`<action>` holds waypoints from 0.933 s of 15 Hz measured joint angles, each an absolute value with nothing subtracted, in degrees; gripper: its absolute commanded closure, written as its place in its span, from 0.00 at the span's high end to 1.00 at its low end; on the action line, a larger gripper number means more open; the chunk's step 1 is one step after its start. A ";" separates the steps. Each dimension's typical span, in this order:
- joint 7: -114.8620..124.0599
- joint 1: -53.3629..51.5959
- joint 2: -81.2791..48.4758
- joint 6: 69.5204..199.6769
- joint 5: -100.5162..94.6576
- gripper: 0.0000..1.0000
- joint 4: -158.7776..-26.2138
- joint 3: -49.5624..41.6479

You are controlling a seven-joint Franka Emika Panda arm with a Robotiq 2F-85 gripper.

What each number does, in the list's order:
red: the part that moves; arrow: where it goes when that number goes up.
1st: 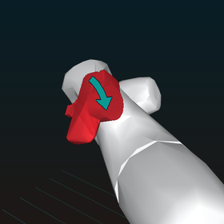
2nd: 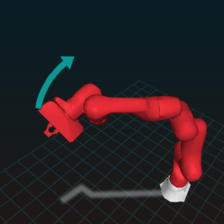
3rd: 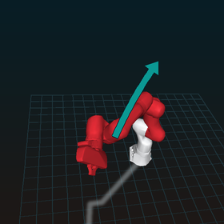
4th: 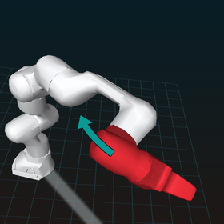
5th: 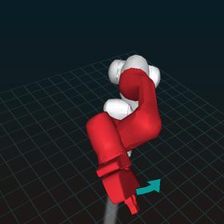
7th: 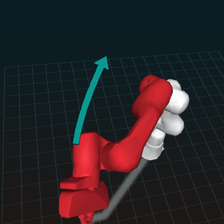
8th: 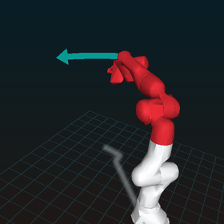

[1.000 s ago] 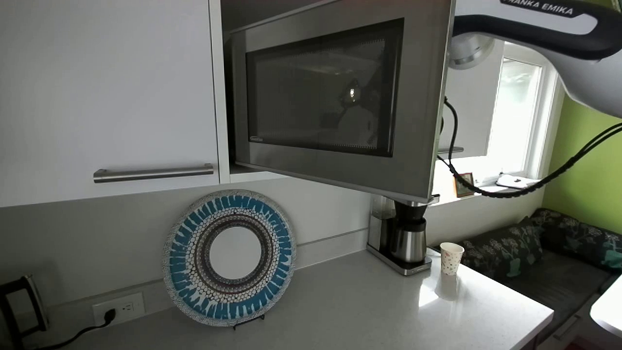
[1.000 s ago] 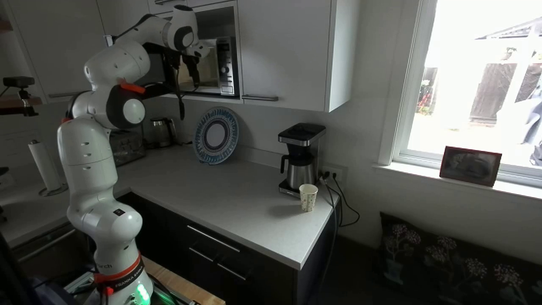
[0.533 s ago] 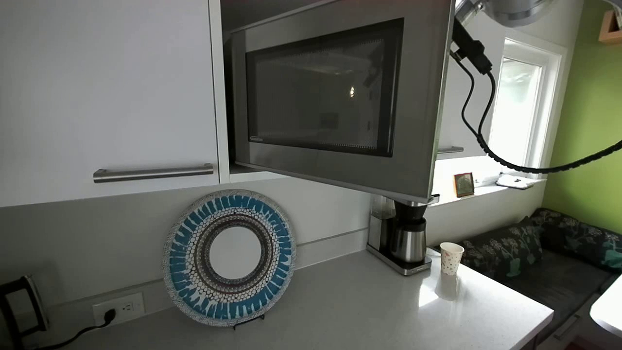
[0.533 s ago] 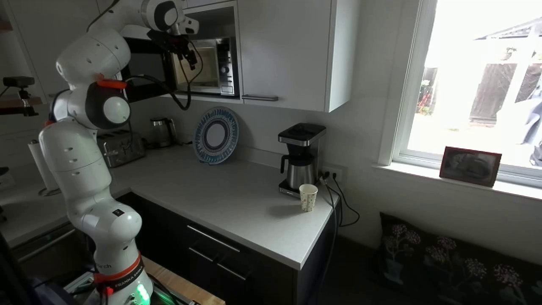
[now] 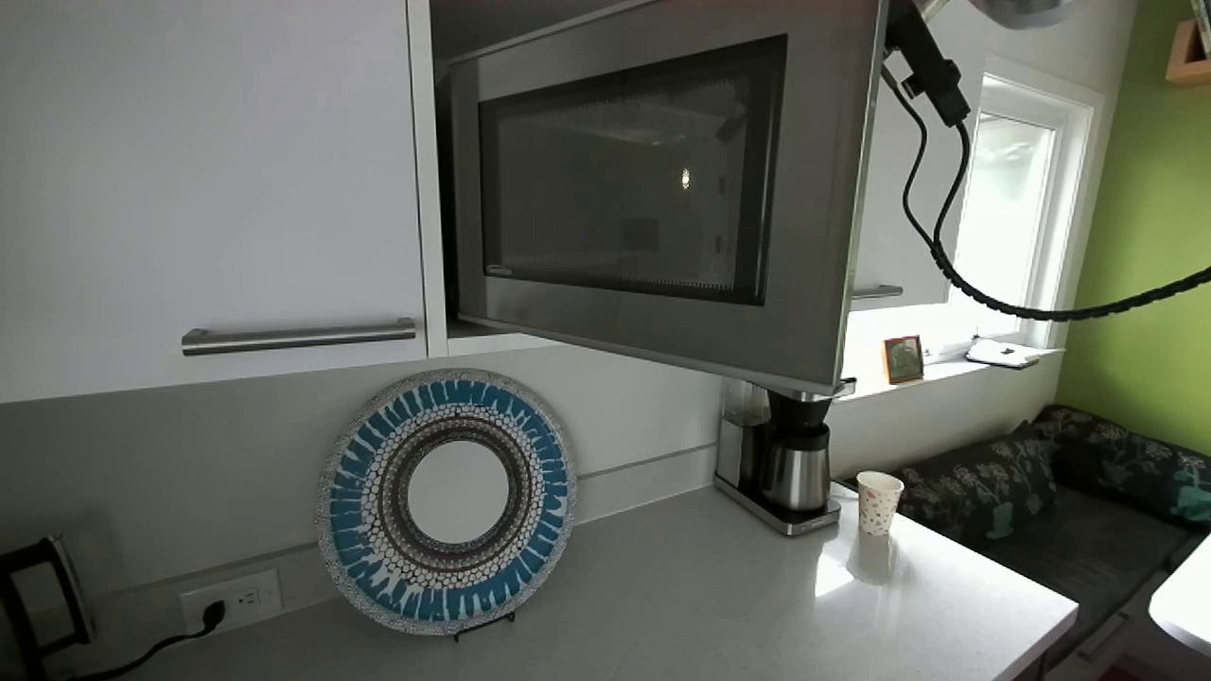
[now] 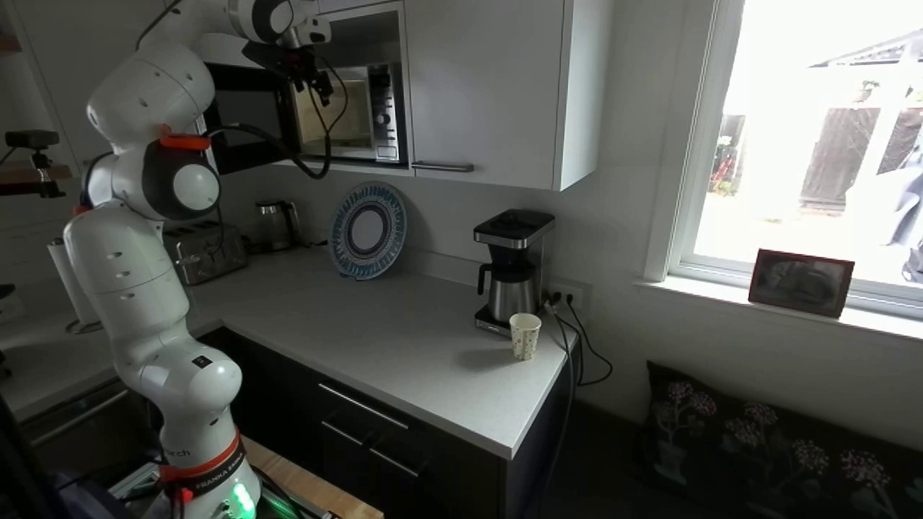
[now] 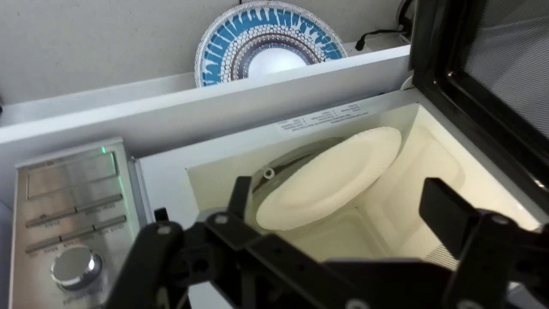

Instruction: Pick up the white plate from the kitchen counter and put it in the microwave, close the microwave door fully

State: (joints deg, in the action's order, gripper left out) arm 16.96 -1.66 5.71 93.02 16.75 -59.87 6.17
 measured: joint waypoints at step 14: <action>1.95 -6.30 5.96 89.21 15.74 1.00 -49.17 12.28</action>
